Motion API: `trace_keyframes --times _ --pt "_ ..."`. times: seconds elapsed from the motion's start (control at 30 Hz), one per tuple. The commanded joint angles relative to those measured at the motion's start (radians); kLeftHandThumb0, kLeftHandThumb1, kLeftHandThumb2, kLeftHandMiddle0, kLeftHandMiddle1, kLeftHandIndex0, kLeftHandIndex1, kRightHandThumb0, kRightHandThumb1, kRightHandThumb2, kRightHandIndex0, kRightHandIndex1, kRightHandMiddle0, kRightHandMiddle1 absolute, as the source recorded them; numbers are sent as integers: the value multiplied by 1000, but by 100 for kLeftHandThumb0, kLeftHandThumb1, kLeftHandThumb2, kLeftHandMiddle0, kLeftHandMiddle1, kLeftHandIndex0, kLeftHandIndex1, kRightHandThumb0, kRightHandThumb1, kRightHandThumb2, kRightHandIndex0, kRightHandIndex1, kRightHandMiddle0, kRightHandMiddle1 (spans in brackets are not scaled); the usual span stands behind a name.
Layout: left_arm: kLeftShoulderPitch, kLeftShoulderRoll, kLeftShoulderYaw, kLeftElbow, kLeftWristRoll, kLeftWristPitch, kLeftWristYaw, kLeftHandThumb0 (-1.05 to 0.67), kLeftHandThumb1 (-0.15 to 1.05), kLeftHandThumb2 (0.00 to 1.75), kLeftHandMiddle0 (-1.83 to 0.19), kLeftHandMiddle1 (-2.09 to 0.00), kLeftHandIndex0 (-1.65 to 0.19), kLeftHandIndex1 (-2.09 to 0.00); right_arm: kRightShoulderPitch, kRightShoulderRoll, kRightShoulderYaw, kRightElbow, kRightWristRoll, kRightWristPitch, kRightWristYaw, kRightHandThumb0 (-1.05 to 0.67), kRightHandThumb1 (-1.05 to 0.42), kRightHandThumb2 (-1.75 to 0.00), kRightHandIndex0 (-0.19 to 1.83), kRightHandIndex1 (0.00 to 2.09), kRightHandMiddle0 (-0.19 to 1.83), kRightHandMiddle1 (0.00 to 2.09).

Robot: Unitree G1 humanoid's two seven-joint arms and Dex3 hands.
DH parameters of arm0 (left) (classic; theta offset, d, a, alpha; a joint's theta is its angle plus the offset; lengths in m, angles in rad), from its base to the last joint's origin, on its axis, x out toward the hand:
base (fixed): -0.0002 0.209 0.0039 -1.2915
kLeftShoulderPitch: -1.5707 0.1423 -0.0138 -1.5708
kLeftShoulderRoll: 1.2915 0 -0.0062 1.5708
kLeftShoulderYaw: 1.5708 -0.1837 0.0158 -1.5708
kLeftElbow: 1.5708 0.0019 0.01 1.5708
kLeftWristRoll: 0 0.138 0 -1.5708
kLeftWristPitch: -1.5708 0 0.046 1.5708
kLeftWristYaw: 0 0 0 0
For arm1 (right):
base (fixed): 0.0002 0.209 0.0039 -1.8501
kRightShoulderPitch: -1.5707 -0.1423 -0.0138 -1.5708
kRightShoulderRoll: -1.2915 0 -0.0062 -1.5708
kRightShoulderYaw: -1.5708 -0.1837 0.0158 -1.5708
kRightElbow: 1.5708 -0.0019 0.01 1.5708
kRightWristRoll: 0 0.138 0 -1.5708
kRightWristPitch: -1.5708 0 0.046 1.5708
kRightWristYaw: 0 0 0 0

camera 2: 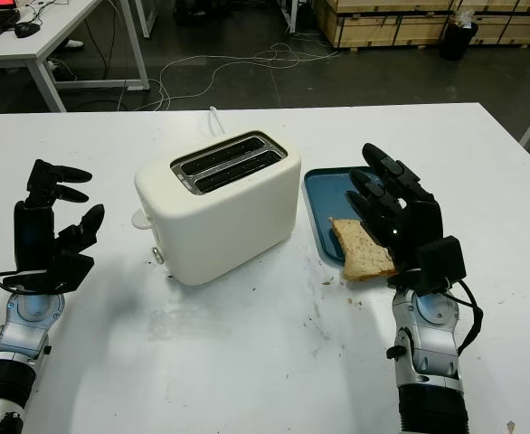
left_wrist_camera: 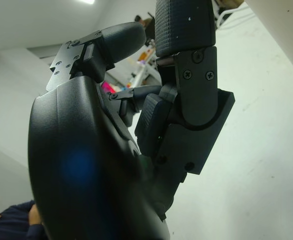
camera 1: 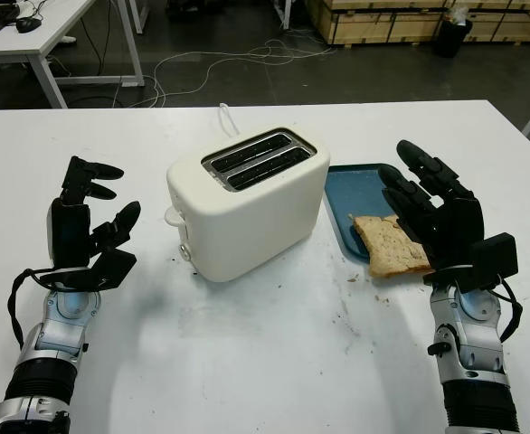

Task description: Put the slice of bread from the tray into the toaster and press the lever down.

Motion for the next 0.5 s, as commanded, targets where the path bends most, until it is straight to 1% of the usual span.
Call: trace_keyframes --times 0.0,0.23,0.37,0.4,0.47 --pt "-18 -2 4 5 -10 -20 -3 -105 92 52 -29 -158 -13 -150 -12 -1 -5 -9 7 6 4 -45 -92 -3 55 0 55 0" --pt "-23 -3 3 11 -6 -29 6 -105 92 53 -29 -158 -14 -150 -7 -5 -4 -10 1 1 5 -46 -92 -3 56 1 57 1" --pt "-24 -4 6 8 -16 -24 -3 -105 92 52 -31 -158 -15 -150 -1 -23 1 -10 -22 3 11 -48 -92 -2 56 0 56 0" --pt "-24 -5 6 8 -19 -24 -5 -105 92 52 -31 -158 -15 -150 7 -37 7 -17 -55 -7 4 -49 -92 -2 56 0 56 0" --pt "-24 -7 5 4 -16 -21 0 -105 92 52 -32 -158 -16 -149 36 -95 22 -33 -203 -80 -38 -49 -92 -2 57 1 56 0"
